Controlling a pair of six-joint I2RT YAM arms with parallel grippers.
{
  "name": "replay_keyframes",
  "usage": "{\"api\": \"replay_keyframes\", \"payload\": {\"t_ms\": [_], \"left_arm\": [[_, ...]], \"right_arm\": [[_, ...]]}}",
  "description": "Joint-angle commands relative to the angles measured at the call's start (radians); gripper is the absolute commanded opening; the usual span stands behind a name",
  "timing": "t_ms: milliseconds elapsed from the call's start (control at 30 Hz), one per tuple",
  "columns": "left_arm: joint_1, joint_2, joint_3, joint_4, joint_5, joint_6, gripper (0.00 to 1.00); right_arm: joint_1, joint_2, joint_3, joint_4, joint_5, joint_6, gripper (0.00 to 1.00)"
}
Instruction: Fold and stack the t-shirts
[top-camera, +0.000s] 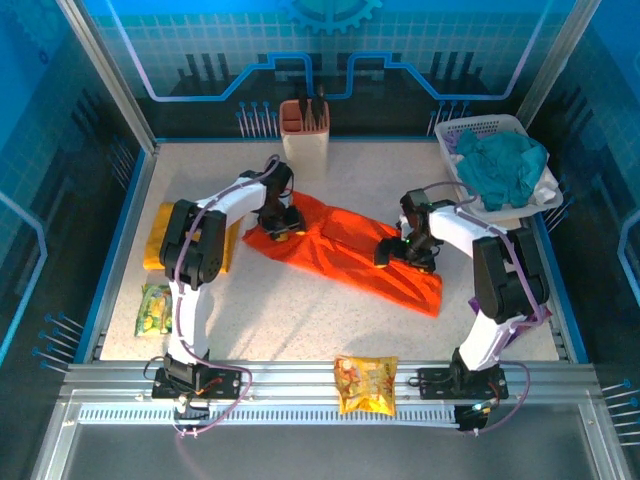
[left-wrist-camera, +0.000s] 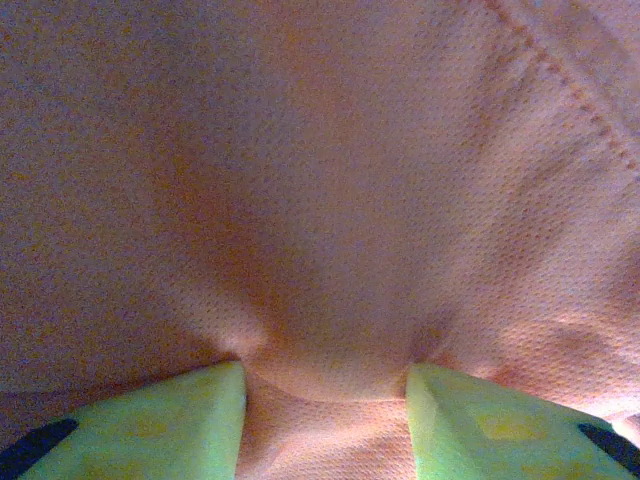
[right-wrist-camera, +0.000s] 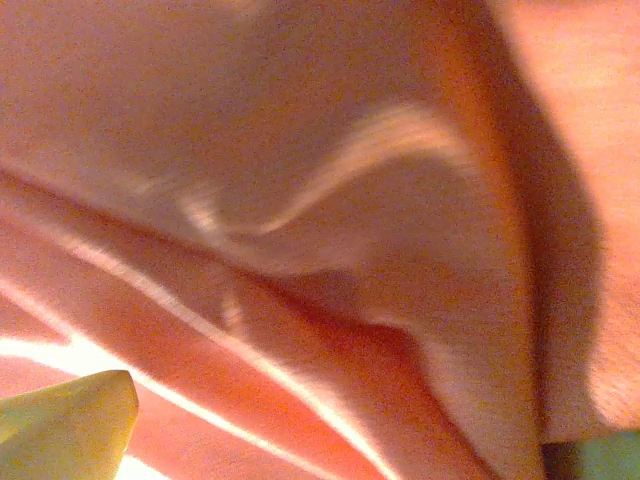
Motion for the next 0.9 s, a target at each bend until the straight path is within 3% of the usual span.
{"api": "replay_keyframes", "payload": {"t_ms": [0, 267, 500, 700, 867], "left_arm": [[-0.052, 0.065, 0.080, -0.045, 0.051, 0.017, 0.46], [-0.119, 0.233, 0.366, -0.145, 0.066, 0.015, 0.46], [-0.150, 0.363, 0.602, -0.223, 0.086, 0.024, 0.45], [-0.168, 0.432, 0.717, -0.235, 0.113, 0.026, 0.44], [-0.178, 0.457, 0.770, -0.244, 0.138, 0.040, 0.43]], "right_arm": [[0.056, -0.060, -0.044, -0.022, -0.079, 0.035, 0.98], [0.188, -0.092, -0.092, 0.050, -0.143, 0.147, 0.99], [0.377, -0.051, -0.083, 0.167, -0.199, 0.294, 1.00], [0.526, 0.011, -0.055, 0.250, -0.207, 0.408, 1.00], [0.561, 0.018, -0.044, 0.267, -0.189, 0.426, 1.00]]}}
